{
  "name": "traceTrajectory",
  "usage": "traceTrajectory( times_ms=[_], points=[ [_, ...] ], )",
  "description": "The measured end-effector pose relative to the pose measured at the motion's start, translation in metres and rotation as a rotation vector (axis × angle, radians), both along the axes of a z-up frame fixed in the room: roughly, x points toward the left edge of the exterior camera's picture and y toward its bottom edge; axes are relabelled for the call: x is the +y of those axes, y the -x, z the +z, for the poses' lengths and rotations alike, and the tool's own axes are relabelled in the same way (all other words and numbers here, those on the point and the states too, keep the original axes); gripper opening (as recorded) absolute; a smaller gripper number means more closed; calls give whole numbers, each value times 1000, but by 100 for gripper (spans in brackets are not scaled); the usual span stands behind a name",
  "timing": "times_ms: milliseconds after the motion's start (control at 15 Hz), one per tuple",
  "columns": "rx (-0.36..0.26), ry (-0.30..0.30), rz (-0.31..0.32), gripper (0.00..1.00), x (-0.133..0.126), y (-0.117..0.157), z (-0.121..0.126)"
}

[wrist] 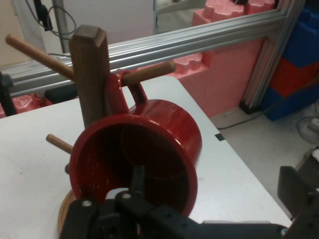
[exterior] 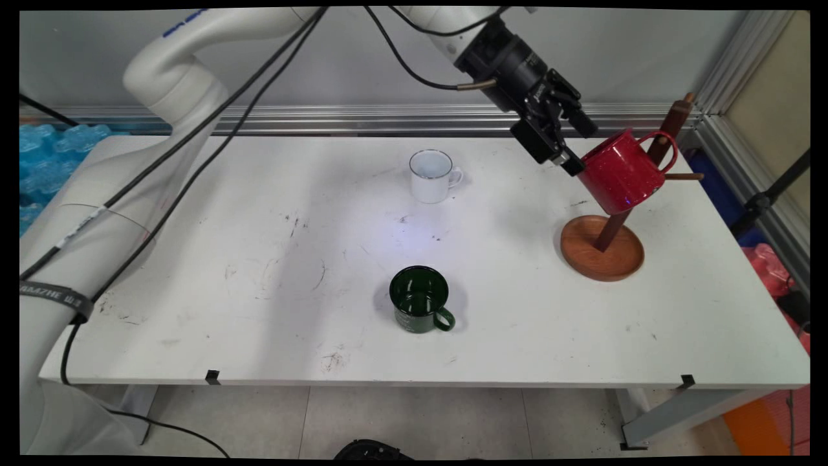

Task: Pick up the red mug from the rack

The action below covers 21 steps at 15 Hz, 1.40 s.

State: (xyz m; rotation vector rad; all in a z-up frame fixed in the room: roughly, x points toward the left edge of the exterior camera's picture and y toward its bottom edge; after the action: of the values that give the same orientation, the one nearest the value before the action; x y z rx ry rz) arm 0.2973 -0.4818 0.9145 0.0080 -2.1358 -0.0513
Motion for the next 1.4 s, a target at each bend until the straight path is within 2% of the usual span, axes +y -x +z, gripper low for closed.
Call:
traceTrajectory(
  times_ms=[1133, 1200, 1400],
  points=[
    [35, -54, -45, 100, -18, 38, -34],
    [38, -59, -48, 0, -18, 40, -35],
    [43, -71, -53, 0, -18, 43, -36]
  ],
)
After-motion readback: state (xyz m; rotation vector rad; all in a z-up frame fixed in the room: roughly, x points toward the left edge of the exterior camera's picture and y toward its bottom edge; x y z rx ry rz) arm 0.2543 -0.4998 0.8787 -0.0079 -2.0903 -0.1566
